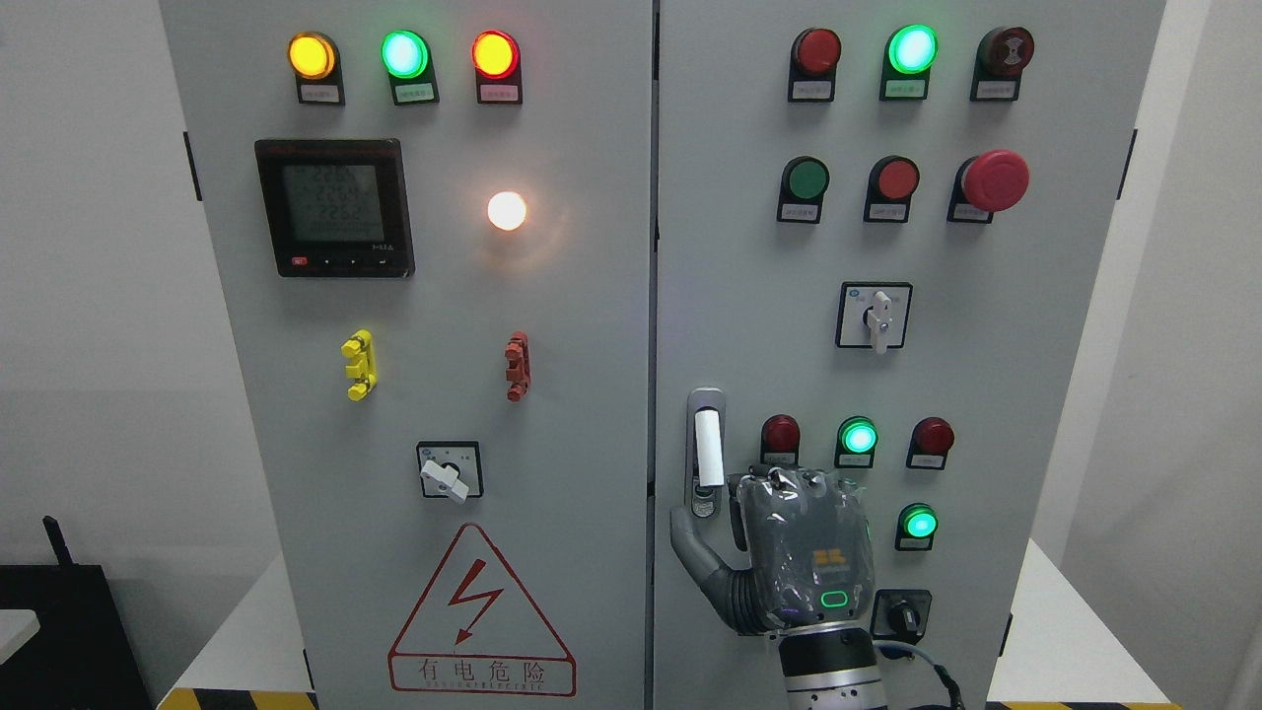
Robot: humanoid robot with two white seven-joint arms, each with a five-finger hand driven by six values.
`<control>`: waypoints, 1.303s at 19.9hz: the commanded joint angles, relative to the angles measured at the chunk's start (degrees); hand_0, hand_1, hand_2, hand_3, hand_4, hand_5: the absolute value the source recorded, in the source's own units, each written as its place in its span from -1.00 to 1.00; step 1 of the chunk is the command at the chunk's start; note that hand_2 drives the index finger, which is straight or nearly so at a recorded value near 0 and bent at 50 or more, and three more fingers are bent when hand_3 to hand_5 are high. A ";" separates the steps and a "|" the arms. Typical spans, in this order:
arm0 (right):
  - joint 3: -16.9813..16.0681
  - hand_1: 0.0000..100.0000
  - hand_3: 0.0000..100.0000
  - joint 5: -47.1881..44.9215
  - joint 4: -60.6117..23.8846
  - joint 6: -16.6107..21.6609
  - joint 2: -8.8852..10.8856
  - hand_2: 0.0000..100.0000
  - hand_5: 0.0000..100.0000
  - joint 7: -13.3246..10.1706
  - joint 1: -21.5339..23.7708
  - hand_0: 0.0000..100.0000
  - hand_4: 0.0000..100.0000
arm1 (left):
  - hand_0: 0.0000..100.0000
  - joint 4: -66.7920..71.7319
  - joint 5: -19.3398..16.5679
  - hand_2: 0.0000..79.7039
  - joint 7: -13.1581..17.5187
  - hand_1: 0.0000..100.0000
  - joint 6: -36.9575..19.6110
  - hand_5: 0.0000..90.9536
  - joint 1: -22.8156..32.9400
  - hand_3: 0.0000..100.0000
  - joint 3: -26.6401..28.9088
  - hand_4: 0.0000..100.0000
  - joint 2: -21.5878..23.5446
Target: Release door handle
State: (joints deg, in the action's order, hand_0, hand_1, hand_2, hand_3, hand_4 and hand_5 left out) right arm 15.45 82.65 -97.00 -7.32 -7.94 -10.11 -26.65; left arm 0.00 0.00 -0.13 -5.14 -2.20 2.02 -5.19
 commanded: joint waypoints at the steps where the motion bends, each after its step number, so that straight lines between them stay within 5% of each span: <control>1: -0.06 -0.30 1.00 0.59 0.05 -0.07 -0.15 1.00 0.96 0.27 -1.21 -0.28 1.00 | -0.76 -0.53 -1.58 -1.00 -0.04 -0.22 -0.05 -1.00 0.00 -1.00 0.00 -1.00 0.00; 18: -1.03 -0.11 1.00 0.50 0.32 0.02 -0.24 1.00 0.96 0.27 -1.21 -0.18 1.00 | -0.76 -0.53 -1.58 -1.00 -0.04 -0.22 -0.05 -1.00 0.00 -1.00 0.00 -1.00 0.00; 26: -1.82 -0.14 1.00 0.41 0.14 -0.07 -0.50 1.00 0.95 0.10 -1.21 0.03 1.00 | -0.76 -0.53 -1.58 -1.00 -0.04 -0.22 -0.05 -1.00 0.00 -1.00 0.00 -1.00 0.00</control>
State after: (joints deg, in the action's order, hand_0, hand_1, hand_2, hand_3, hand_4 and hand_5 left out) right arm 14.49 83.15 -96.75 -7.36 -8.21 -9.69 -27.85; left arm 0.00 0.00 -0.13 -5.14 -2.20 2.02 -5.19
